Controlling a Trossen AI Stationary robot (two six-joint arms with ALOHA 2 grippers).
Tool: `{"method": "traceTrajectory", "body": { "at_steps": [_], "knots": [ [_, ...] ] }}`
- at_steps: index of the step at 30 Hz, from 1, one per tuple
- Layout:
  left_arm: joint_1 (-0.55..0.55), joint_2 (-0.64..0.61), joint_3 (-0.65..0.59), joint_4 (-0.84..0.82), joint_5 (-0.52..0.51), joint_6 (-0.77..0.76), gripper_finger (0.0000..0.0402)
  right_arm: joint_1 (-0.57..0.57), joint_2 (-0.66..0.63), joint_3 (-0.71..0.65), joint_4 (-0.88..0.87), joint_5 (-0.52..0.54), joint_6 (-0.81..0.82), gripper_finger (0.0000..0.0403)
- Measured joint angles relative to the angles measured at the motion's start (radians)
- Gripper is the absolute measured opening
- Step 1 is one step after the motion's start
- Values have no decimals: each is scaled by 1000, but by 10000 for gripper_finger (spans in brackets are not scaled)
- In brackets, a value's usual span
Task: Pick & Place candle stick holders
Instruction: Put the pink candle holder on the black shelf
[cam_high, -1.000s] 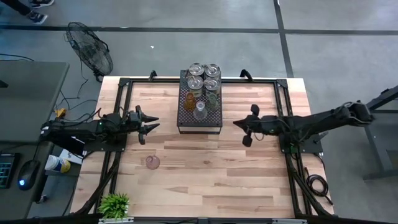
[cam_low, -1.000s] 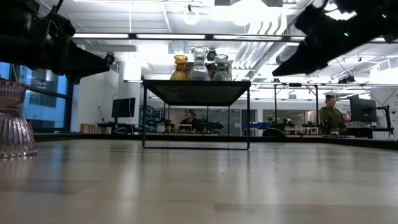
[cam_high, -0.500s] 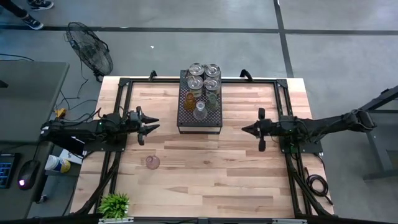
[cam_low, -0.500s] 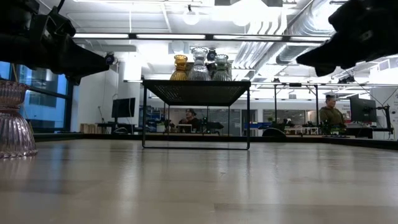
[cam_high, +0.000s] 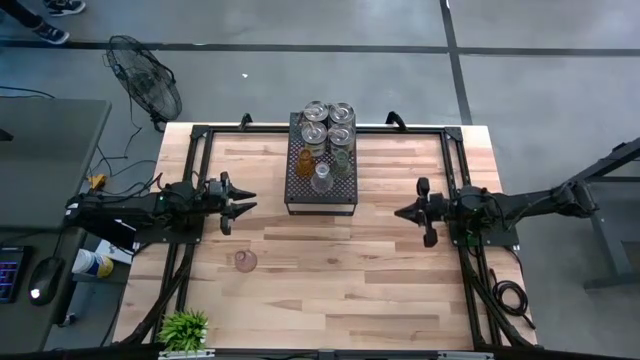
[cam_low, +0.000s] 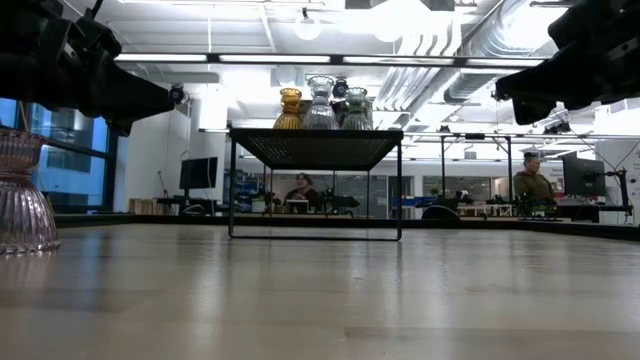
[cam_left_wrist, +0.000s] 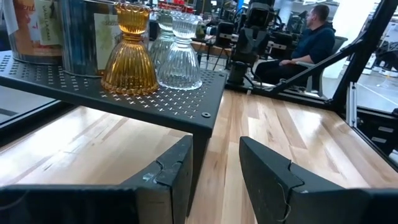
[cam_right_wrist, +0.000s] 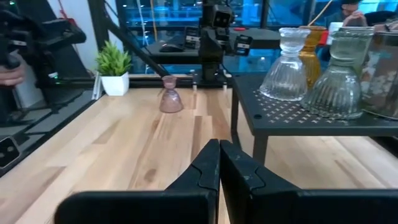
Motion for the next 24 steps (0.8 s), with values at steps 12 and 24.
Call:
{"method": "traceTrajectory", "body": {
  "at_steps": [12, 24],
  "knots": [
    [0, 0, 0, -7, -1, -2, 128, 0, 0, 0, -32, -51, 4, 0],
    [0, 0, 1, -60, -3, -3, 128, 0, 1, 0, -50, -76, 44, 0]
  ]
}}
